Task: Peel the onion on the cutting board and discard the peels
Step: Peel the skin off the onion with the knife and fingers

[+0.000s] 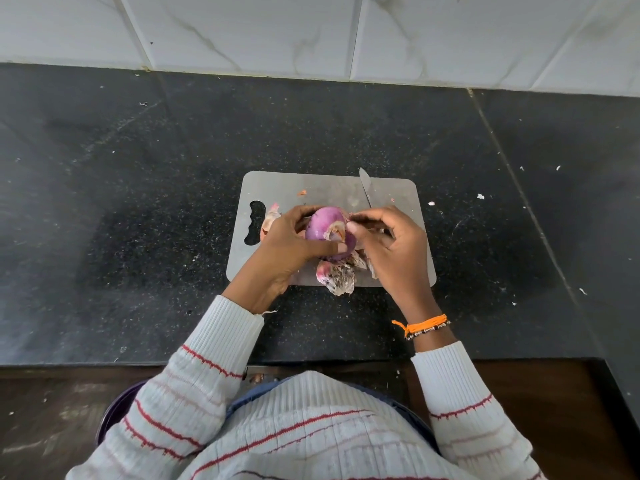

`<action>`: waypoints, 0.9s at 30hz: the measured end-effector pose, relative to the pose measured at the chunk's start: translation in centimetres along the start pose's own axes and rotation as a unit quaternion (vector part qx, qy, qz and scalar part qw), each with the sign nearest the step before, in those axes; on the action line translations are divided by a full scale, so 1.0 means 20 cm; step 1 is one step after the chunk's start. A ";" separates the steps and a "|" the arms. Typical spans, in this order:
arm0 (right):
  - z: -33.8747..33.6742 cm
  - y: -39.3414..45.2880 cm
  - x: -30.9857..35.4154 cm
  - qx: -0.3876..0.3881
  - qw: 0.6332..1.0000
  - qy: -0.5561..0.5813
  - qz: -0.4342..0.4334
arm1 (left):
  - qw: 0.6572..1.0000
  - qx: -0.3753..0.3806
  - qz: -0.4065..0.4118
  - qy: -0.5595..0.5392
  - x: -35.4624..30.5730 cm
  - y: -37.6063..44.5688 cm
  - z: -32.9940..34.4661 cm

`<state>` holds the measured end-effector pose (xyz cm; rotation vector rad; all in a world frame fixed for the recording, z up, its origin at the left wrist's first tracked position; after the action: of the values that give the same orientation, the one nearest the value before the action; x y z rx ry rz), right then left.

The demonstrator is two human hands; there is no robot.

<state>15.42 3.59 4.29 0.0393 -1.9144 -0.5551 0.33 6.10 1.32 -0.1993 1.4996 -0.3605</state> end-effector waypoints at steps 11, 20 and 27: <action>-0.04 0.01 -0.07 -0.077 0.992 -0.097 0.010 | 0.998 0.052 0.033 -0.002 -0.01 -0.01 0.02; -0.05 -0.02 -0.18 -0.030 0.978 -0.207 0.012 | 0.997 0.045 0.018 -0.058 -0.02 -0.01 0.01; -0.04 0.00 -0.04 -0.019 0.984 -0.164 -0.064 | 0.998 0.009 -0.005 -0.061 0.00 0.00 0.00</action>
<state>16.37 3.43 3.84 0.0491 -2.2319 -0.7205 0.36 6.01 1.36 -0.2098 1.3752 -0.3637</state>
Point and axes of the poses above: each hand's wrist, its own y-axis towards the middle knuckle, its own z-axis out of the palm, x = y × z, the point moved 6 cm from there along y, towards the middle knuckle, and after that the axes turned 6 degrees about -x, right-handed, at the moved point
